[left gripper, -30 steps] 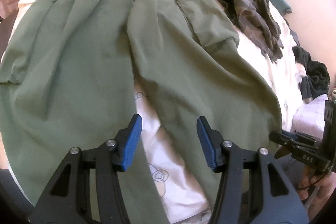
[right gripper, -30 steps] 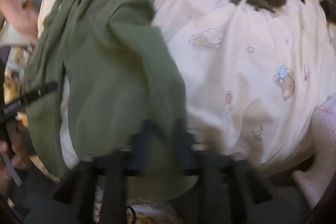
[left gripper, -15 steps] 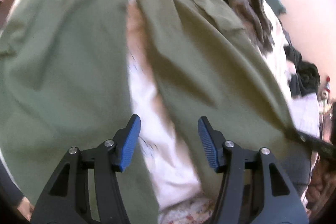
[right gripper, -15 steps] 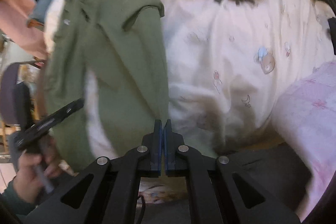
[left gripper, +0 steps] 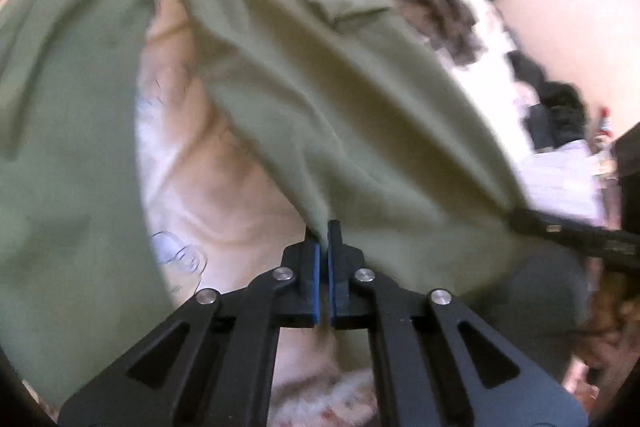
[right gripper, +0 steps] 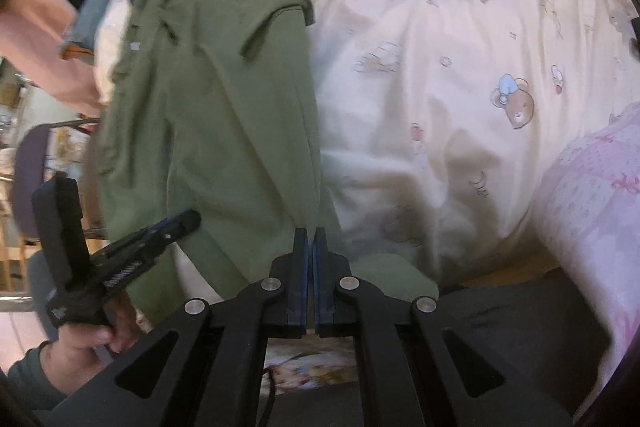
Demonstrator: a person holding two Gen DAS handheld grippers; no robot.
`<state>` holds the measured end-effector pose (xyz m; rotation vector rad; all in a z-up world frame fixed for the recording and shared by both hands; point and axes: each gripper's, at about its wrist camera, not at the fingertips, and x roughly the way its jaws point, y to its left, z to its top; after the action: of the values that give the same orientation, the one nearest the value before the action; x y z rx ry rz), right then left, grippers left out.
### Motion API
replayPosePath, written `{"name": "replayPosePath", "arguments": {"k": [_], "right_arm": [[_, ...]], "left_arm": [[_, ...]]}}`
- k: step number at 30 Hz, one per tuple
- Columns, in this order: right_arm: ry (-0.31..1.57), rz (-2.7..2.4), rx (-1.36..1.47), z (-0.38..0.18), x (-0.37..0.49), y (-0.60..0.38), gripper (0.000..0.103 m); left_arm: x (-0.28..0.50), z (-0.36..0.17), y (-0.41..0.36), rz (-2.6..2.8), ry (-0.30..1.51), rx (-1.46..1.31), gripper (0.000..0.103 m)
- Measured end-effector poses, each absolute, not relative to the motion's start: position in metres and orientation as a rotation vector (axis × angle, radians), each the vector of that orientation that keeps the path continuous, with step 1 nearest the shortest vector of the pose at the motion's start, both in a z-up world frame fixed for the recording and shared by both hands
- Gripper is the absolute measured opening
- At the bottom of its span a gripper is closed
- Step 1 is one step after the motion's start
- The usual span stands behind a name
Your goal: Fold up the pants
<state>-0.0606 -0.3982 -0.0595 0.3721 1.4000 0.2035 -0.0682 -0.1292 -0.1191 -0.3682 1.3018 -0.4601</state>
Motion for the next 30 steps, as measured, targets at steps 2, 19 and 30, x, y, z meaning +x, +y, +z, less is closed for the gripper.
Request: {"name": "replayPosePath", "arguments": {"k": [2, 19, 30], "right_arm": [[1.379, 0.23, 0.409, -0.049, -0.067, -0.399, 0.001], [1.357, 0.159, 0.083, -0.059, -0.048, -0.347, 0.042], [1.38, 0.54, 0.396, -0.093, 0.016, -0.225, 0.042]], "left_arm": [[-0.072, -0.093, -0.115, -0.498, 1.281, -0.382, 0.001], [-0.08, -0.114, -0.11, -0.386, 1.37, -0.084, 0.076], [-0.051, -0.106, 0.145, 0.205, 1.251, -0.296, 0.076]]}}
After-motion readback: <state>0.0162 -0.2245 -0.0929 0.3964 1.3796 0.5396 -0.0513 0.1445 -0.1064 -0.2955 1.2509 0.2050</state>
